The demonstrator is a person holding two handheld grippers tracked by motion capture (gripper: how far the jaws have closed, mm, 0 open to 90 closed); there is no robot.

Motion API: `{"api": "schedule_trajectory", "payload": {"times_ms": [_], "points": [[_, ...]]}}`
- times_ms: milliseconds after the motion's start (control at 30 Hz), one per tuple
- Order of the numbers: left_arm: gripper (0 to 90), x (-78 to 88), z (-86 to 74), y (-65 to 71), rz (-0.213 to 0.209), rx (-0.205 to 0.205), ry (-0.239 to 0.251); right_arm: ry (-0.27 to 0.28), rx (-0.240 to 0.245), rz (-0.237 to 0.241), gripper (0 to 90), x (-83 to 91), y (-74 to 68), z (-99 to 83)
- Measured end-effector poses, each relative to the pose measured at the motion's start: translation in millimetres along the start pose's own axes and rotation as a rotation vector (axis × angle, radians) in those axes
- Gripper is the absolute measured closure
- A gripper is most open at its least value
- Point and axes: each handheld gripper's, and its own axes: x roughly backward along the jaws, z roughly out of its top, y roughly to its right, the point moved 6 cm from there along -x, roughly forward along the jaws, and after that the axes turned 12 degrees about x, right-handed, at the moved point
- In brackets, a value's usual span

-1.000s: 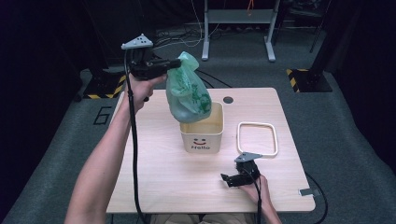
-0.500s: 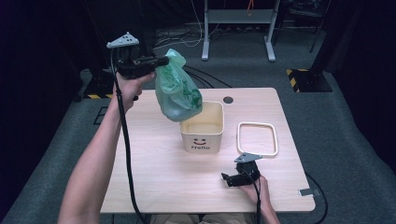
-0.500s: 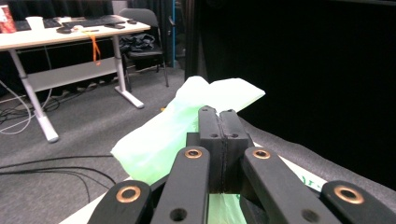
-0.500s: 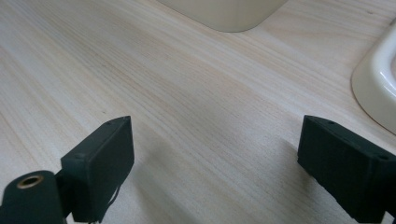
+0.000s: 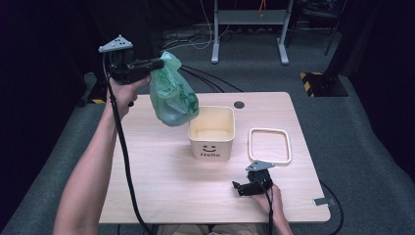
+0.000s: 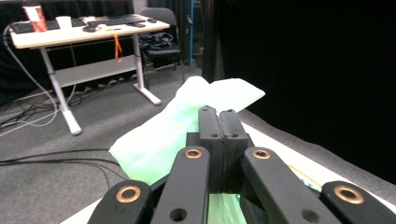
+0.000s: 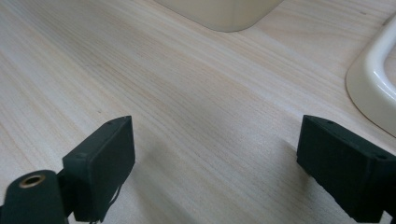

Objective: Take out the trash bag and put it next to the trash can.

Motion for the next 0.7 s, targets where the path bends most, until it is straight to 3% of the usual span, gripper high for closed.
{"api": "schedule_trajectory", "payload": {"times_ms": [333,700], "points": [[90.0,11.3,-8.0,-25.4,0.054,0.027,0.002,0.001,-0.003,0.0,10.8,-0.2,-0.3,0.0],[90.0,14.1,-21.2,-43.6,0.094,0.046,-0.013,-0.006,0.007,-0.009,11.0,-0.6,-1.1,0.0]]}}
